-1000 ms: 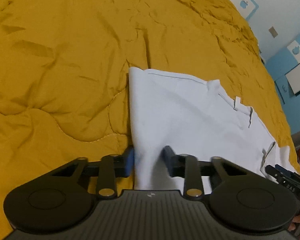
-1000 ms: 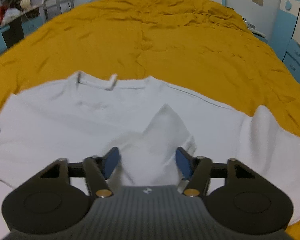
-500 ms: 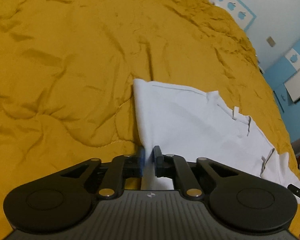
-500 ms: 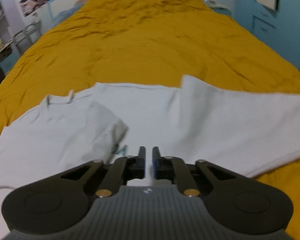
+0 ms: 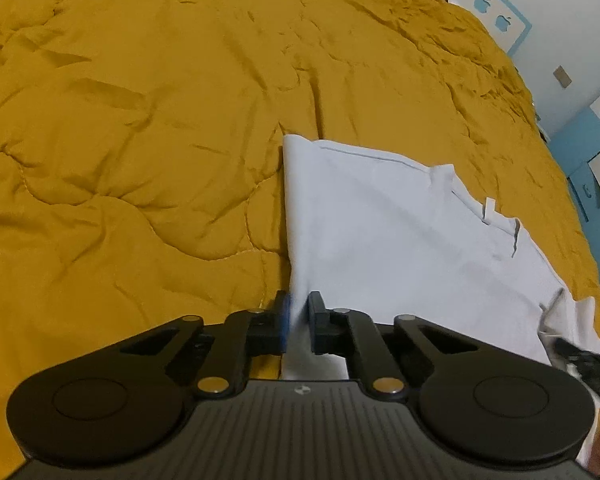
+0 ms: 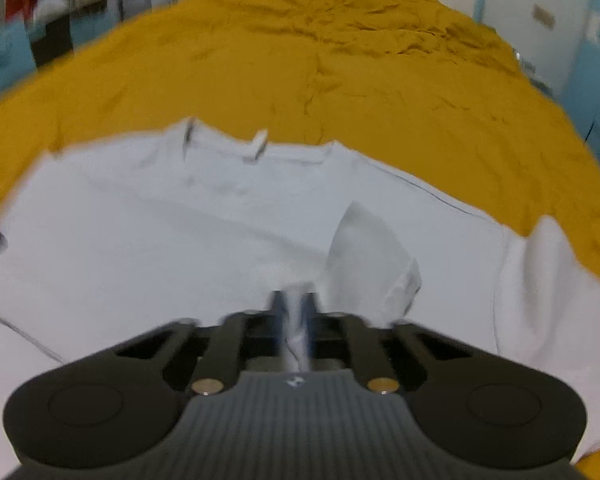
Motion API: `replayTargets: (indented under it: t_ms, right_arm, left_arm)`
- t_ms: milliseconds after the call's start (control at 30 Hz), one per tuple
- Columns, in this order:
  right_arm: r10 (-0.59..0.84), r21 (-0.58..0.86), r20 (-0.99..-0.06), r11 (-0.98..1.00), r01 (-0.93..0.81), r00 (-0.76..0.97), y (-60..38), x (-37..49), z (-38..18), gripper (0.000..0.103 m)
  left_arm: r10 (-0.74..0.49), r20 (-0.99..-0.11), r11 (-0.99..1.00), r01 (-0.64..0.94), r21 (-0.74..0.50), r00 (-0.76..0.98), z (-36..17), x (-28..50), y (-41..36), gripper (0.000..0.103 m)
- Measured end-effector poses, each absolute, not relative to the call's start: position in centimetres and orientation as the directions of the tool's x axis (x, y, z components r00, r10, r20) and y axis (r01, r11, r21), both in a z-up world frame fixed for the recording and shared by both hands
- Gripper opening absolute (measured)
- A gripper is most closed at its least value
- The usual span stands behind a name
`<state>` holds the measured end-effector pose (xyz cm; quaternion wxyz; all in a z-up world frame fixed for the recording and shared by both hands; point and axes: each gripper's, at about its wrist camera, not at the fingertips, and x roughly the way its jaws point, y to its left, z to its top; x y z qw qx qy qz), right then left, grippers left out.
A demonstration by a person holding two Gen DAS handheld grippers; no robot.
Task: Fold small clothes
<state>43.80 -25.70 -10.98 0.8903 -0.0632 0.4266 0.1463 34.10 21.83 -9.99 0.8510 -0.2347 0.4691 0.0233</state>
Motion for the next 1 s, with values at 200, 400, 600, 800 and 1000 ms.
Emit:
replayTargets:
  t_ms: [200,400,600,800,1000]
  right_arm:
    - [0.186,0.067,-0.739,0.977,-0.205,0.647,-32.8,41.6,-7.1,0.0]
    - [0.167,0.182,-0.808,0.983,-0.03,0.565,-40.1,39.7,-9.3,0.0]
    - [0.237,0.31,-0.774,0.95,0.026,0.587,-42.2,38.8,-9.1,0.016]
    - [0.271,0.329,-0.751,0.944,-0.015,0.602,-40.0,41.8,-8.9,0.029]
    - [0.262,0.302,-0.764,0.953,-0.032,0.59,-39.6,42.4,-8.5,0.0]
  left_arm:
    - [-0.173,-0.801,0.891,-0.255,-0.375,0.573,-10.0,33.7,21.8,0.007]
    - [-0.167,-0.804,0.889,-0.265,-0.373,0.571,-9.9,33.7,21.7,0.007]
    - [-0.183,-0.811,0.866,-0.299,-0.401,0.556,-9.9,34.0,22.3,0.008]
    - [-0.185,-0.815,0.848,-0.331,-0.415,0.55,-10.3,33.9,22.6,0.01]
    - [-0.151,-0.824,0.883,-0.3,-0.361,0.546,-9.5,34.2,21.9,0.005]
